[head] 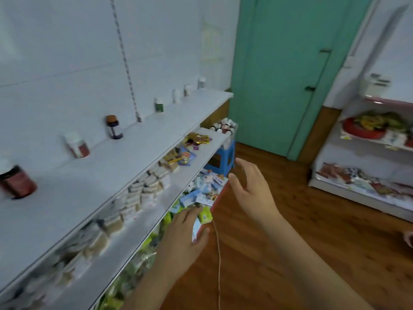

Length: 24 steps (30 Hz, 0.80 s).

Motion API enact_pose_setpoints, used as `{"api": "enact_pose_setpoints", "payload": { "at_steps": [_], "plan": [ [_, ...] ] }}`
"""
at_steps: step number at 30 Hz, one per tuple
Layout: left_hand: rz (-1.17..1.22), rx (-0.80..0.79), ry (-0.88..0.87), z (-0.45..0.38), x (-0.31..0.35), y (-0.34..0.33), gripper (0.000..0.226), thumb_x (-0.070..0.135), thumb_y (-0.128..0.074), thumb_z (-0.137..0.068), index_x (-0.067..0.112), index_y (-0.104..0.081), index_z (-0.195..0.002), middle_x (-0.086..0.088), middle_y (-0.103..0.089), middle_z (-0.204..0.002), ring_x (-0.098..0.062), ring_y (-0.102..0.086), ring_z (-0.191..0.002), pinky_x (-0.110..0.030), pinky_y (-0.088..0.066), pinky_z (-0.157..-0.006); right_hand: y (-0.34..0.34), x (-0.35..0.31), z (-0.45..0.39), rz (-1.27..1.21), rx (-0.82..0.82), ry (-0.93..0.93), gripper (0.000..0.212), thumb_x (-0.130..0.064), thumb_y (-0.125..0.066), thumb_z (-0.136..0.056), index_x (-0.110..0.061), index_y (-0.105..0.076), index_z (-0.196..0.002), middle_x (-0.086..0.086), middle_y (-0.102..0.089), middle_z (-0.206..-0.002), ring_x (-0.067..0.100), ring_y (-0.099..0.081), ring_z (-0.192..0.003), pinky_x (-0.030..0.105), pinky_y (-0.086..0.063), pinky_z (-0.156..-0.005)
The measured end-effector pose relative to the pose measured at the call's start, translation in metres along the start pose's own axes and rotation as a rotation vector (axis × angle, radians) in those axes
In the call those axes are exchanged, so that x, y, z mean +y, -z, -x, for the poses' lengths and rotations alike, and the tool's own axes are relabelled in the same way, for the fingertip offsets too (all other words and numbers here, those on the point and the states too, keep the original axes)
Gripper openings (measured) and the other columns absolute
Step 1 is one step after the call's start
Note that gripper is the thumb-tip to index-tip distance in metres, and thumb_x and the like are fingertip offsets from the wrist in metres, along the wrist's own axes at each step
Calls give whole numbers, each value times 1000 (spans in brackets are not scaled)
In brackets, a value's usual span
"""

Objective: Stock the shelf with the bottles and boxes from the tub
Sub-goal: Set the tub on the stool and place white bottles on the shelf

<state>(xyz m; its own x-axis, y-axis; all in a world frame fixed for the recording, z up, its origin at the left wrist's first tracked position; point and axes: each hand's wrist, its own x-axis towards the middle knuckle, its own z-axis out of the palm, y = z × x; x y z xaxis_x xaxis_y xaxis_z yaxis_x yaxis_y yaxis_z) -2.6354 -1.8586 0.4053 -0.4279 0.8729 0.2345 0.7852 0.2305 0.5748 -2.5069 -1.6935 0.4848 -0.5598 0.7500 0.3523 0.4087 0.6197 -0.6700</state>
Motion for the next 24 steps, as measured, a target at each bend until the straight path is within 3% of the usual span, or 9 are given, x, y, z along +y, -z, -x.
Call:
{"api": "enact_pose_setpoints", "payload": {
  "at_steps": [2, 7, 10, 13, 16, 20, 24],
  "plan": [
    [-9, -49, -44, -21, 16, -21, 61, 61, -35, -86, 33, -44, -139, 15, -45, -135, -5, -42, -125, -24, -38, -105, 22, 25, -9, 35, 31, -46, 55, -45, -46, -99, -20, -39, -147, -4, -44, -147, 12, -38, -137, 21, -28, -108],
    [7, -155, -107, -95, 39, -72, 55, 62, -39, -91, 39, -38, -141, 19, -41, -137, -5, -40, -128, -31, -40, -106, 57, 82, -48, 84, 90, -119, 56, -50, -45, -99, -27, -34, -149, -9, -39, -150, 8, -37, -137, 34, -39, -111],
    [7, -180, -140, -156, 45, -101, 55, 60, -41, -93, 40, -33, -144, 20, -36, -143, -3, -34, -134, -33, -38, -110, 69, 117, -90, 104, 130, -158, 57, -51, -45, -99, -27, -35, -150, -9, -39, -151, 8, -36, -138, 30, -35, -111],
    [59, -193, -162, -230, 50, -128, 54, 56, -43, -95, 36, -35, -144, 18, -39, -140, -4, -38, -132, -31, -38, -109, 79, 152, -146, 125, 132, -168, 58, -50, -45, -99, -24, -35, -150, -8, -40, -151, 7, -36, -138, 25, -31, -110],
    [75, -172, -172, -309, 56, -148, 53, 55, -45, -94, 36, -36, -143, 19, -39, -139, -2, -38, -130, -29, -39, -108, 87, 181, -215, 139, 118, -168, 58, -49, -45, -99, -24, -34, -150, -7, -39, -151, 9, -36, -139, 29, -34, -112],
    [98, -145, -156, -410, 65, -159, 56, 57, -47, -91, 34, -39, -141, 14, -44, -134, -8, -45, -123, -34, -46, -102, 98, 209, -310, 163, 73, -154, 58, -50, -43, -100, -24, -33, -151, -7, -38, -152, 10, -34, -140, 22, -29, -107],
    [80, -119, -187, -500, 72, -167, 61, 62, -42, -90, 32, -38, -143, 8, -45, -137, -9, -47, -122, -35, -48, -101, 108, 235, -395, 157, 48, -151, 58, -51, -42, -100, -24, -33, -151, -5, -38, -153, 12, -35, -140, 30, -32, -113]
  ]
}}
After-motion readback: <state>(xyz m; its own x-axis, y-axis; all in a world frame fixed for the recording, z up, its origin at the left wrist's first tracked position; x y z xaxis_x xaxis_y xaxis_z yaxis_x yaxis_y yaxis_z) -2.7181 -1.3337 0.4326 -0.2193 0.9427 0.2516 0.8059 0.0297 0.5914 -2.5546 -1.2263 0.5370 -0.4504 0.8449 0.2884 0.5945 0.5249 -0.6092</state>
